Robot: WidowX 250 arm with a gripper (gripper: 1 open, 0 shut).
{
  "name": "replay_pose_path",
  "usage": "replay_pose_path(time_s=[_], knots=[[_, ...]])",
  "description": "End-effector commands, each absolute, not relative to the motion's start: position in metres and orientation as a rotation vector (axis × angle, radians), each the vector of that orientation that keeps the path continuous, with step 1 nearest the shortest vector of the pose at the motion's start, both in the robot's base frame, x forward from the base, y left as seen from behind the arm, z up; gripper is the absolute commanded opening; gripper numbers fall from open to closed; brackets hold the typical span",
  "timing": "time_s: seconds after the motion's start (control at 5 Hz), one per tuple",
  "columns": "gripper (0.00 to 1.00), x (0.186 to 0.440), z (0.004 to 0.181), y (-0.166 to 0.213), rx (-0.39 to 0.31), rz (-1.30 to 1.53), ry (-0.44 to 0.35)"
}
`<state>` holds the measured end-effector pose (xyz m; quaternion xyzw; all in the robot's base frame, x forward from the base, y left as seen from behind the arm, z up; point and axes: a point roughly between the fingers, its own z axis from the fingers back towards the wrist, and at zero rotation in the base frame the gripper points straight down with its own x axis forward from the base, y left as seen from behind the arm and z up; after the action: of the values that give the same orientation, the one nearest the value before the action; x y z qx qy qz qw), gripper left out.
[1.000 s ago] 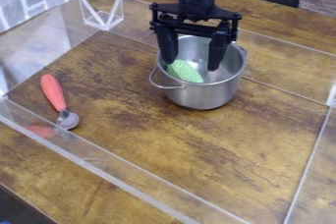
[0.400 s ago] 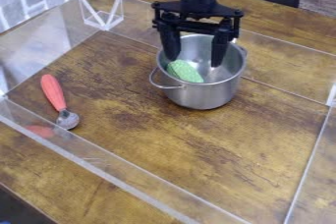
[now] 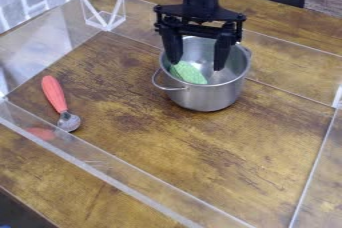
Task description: Remove the green object from the silver pot and put it on the table
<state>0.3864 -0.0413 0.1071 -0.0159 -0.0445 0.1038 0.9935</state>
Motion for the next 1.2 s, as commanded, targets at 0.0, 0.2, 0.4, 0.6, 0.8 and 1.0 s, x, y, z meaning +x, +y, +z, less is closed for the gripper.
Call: replay_pose_path(time_s=[0.0,0.2,0.4,0.6,0.8,1.0], knots=[[1.0,0.389,0.13,-0.046,-0.043,0.197,-0.162],[1.0,0.39,0.13,-0.045,-0.042,0.2,-0.172],[1.0,0.391,0.131,-0.044,-0.041,0.203,-0.179],[1.0,0.392,0.12,-0.043,-0.035,0.21,-0.166],[1.0,0.393,0.109,-0.043,-0.029,0.216,-0.155],[1.0,0.394,0.099,-0.044,-0.025,0.222,-0.146]])
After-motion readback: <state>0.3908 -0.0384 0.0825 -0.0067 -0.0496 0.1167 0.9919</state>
